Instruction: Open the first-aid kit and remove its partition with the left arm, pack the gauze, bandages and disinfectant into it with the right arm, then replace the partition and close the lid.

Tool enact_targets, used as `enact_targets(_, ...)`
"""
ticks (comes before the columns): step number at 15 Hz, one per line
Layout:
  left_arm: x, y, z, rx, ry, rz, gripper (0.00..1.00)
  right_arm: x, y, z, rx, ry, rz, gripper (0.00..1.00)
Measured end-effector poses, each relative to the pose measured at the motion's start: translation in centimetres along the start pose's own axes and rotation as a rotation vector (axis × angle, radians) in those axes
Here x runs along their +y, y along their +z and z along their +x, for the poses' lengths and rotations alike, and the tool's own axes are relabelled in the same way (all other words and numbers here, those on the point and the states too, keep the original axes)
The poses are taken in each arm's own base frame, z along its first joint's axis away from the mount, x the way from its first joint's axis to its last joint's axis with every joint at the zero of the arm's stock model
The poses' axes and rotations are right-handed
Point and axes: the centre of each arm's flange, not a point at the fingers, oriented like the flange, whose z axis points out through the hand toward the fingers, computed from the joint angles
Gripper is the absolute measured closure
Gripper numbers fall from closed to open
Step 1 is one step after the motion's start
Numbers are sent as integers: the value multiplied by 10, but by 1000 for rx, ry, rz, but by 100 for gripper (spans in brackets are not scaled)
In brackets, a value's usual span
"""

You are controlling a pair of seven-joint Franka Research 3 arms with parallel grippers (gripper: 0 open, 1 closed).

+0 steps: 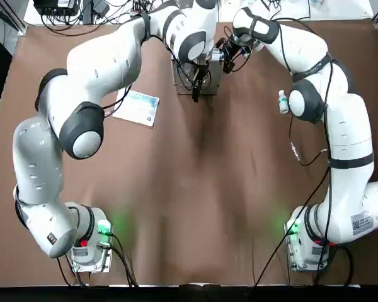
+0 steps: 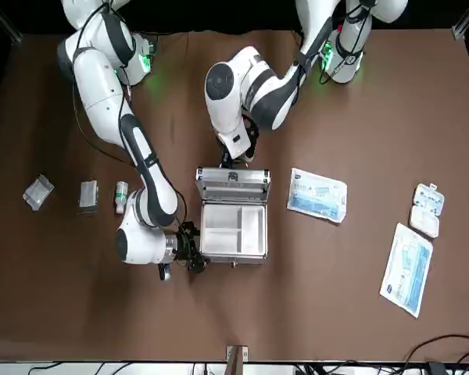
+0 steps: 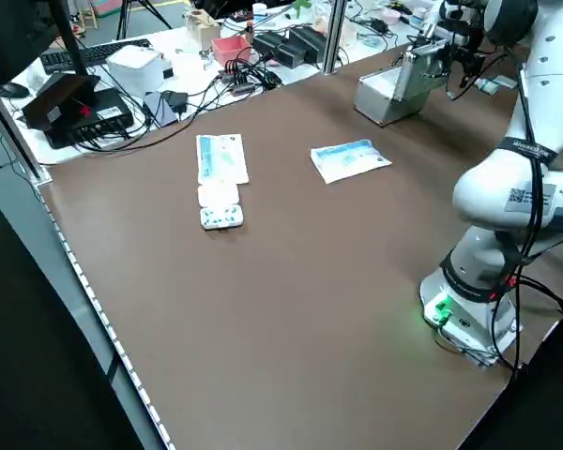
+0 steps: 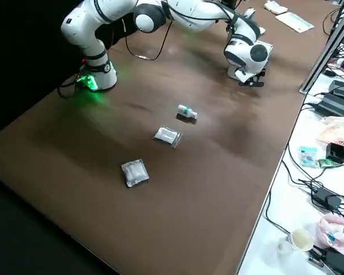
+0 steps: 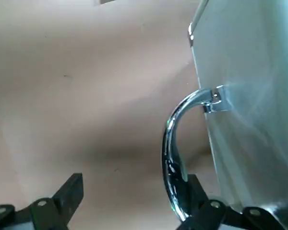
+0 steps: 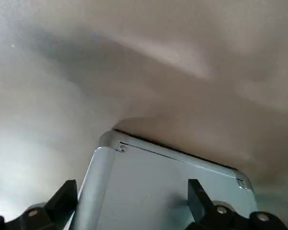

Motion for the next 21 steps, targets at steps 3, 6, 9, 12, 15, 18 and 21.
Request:
enact_targets(3, -3, -19, 3, -9, -1, -17, 6, 0, 0, 0, 0, 0, 0, 0)
enact_targets(6, -32, -55, -3, 2, 27, 8, 5, 0, 0, 1, 0, 1, 1, 0)
enact_targets(9, -48, -80, -2, 8, 37, -1, 5, 0, 0, 1, 0, 1, 1, 0)
enact_targets(12, -52, -94, 4, 2, 34, -17, 4, 0, 0, 1, 0, 2, 1, 0)
enact_targets(15, -52, -121, 20, -8, 42, -45, 0, 0, 0, 1, 0, 1, 1, 0)
enact_targets(18, -44, -162, 60, -34, 47, -97, 0, -1, -3, 0, -6, 0, -6, 0)
enact_targets(21, -33, -191, 108, -39, 77, -126, 0, -3, -13, -1, -25, 0, -24, 0)
